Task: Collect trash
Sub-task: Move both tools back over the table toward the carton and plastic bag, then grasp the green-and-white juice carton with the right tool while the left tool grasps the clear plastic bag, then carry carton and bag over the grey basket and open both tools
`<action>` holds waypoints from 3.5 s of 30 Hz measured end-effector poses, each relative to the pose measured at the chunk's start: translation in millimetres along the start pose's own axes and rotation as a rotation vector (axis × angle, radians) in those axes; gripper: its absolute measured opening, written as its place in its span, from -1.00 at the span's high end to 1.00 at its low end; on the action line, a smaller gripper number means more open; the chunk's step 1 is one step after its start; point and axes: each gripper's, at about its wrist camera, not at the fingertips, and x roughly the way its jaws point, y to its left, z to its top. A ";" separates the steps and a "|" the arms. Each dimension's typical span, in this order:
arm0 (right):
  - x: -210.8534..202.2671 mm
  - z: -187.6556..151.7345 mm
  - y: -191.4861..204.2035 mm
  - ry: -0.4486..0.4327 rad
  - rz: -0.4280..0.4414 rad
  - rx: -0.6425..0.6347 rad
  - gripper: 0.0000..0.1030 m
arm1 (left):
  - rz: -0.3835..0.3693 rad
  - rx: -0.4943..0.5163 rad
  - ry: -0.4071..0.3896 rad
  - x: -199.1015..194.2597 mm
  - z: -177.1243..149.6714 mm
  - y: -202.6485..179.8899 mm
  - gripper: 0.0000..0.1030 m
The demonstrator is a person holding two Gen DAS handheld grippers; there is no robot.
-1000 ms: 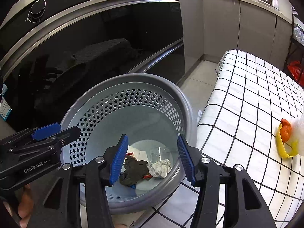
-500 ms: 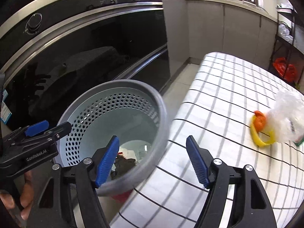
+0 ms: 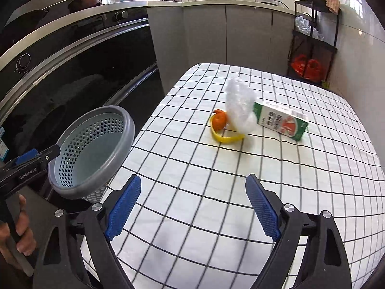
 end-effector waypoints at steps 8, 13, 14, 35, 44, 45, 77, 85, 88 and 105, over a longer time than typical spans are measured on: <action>-49.3 -10.9 -51.9 -0.098 -0.018 0.046 -0.71 | -0.026 0.055 -0.031 -46.3 -4.2 -53.4 -0.68; -57.9 -8.4 -75.8 -0.172 -0.074 0.038 -0.71 | -0.052 0.071 -0.067 -57.9 -1.3 -92.5 -0.73; -57.5 -7.7 -80.4 -0.187 -0.090 0.029 -0.71 | -0.063 0.073 -0.067 -56.5 -0.5 -99.4 -0.74; 76.4 42.2 -193.2 -0.035 -0.094 0.120 -0.71 | -0.191 0.205 -0.042 44.7 35.4 -221.8 -0.83; 110.3 53.0 -206.4 0.003 -0.040 0.059 -0.71 | -0.184 0.227 0.011 60.5 25.9 -228.0 -0.83; 113.7 53.8 -207.1 0.008 -0.040 0.054 -0.71 | -0.188 0.225 0.017 61.9 25.4 -228.4 -0.83; 121.6 58.4 -179.7 0.033 -0.027 0.049 0.41 | -0.208 0.219 0.042 60.3 21.3 -233.5 -0.83; 60.2 35.5 -198.3 -0.027 -0.065 0.249 0.41 | -0.293 0.191 0.015 55.6 21.4 -258.5 -0.83; 47.6 25.0 -201.1 -0.035 -0.083 0.271 0.41 | -0.298 0.195 0.005 57.5 19.6 -269.3 -0.83; 32.7 26.9 -221.6 -0.048 -0.029 0.303 0.41 | -0.282 0.198 0.029 78.3 25.1 -298.1 0.74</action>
